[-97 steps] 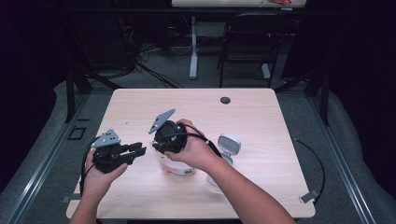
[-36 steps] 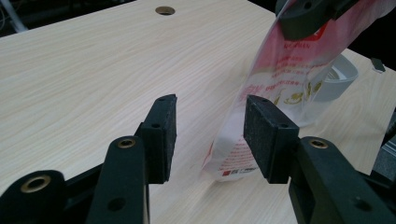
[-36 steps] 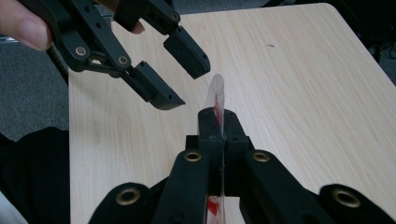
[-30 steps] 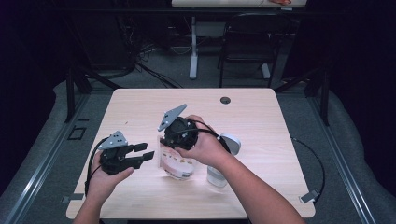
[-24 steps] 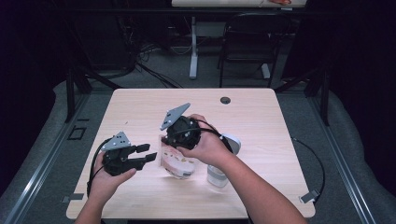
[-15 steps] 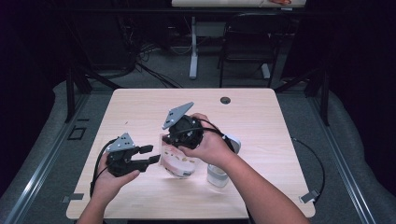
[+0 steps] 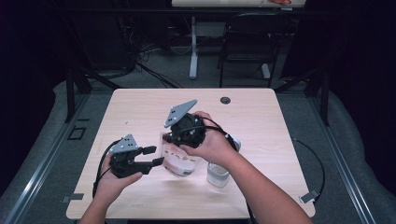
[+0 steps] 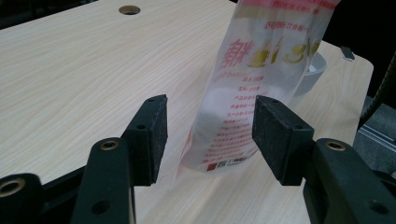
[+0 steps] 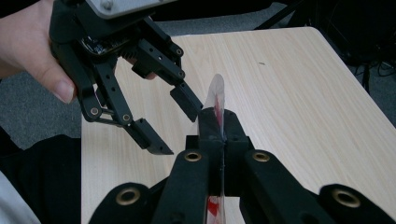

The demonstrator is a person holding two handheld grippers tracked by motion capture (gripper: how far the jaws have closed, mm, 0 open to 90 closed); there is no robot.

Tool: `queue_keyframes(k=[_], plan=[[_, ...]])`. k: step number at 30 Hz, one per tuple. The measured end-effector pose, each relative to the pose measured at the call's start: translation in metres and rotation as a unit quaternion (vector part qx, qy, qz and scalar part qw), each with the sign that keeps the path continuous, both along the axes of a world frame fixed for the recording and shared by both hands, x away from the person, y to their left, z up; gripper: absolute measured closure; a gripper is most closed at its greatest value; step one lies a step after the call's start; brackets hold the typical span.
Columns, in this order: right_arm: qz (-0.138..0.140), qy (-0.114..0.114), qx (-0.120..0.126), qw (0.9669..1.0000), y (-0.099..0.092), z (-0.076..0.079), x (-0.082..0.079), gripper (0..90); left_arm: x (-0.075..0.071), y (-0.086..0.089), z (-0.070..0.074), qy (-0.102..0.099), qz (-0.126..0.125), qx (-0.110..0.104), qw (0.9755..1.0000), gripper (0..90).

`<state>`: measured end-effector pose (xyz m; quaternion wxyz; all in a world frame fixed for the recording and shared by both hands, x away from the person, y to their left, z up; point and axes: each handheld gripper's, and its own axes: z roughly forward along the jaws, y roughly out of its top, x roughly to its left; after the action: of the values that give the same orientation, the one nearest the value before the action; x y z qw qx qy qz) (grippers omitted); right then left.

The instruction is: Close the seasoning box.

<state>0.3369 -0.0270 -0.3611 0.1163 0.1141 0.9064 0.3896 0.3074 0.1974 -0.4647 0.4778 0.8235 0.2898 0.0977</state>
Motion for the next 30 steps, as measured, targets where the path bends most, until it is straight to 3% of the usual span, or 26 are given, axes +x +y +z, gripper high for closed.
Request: queue_keyframes(k=[8, 17, 30], plan=[[0.006, -0.007, 0.002, 1.0, -0.001, 0.005, -0.003, 90.0, 0.001, -0.003, -0.004, 0.011, -0.02, -0.012, 0.9997, 43.6], [0.008, -0.011, 0.008, 0.9999, -0.003, 0.008, -0.006, 90.0, 0.0, -0.01, -0.008, 0.004, -0.035, 0.006, 0.9994, 42.3], [0.016, -0.016, 0.008, 0.9997, -0.004, 0.011, -0.01, 90.0, 0.001, -0.017, -0.017, 0.004, -0.055, 0.003, 0.9985, 40.3]])
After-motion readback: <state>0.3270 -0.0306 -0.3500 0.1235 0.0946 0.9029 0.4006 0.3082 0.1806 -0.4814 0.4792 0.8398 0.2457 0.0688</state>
